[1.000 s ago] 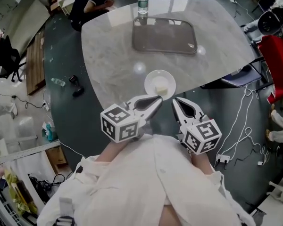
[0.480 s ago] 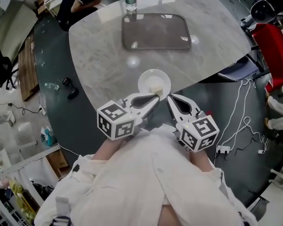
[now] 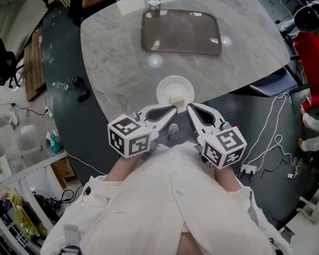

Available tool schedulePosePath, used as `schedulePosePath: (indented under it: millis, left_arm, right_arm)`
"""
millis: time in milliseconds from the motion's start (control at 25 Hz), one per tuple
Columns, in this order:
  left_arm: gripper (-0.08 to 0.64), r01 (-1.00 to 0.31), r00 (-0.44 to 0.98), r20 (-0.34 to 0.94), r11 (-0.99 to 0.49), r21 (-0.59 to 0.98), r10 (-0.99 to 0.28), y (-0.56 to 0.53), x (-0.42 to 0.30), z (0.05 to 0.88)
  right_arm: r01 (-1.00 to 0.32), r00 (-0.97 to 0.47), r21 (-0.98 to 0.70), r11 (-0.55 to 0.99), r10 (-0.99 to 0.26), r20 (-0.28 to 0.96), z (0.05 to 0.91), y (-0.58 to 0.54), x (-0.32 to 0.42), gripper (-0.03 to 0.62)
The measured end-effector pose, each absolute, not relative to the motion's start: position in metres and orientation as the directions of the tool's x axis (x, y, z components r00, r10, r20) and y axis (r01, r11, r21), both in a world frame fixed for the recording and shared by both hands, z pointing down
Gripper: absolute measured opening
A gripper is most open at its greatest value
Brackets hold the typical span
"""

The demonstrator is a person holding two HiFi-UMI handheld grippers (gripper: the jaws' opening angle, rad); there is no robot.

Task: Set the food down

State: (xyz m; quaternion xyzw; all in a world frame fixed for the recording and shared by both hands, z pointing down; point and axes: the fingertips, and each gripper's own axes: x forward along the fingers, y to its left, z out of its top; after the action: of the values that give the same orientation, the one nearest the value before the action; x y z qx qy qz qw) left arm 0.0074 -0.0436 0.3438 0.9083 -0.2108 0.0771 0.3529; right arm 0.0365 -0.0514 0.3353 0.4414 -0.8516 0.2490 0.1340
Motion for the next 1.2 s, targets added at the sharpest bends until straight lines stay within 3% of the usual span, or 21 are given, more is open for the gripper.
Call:
schedulePosePath:
  millis: [1200]
  left_arm:
    - [0.028,-0.637,0.768,0.498,-0.399,0.659,-0.403,-0.074,-0.035,0.445]
  right_arm:
    - [-0.829,-0.559,-0.425,0.365,-0.577,0.596,0.427,-0.067,0.055,0.002]
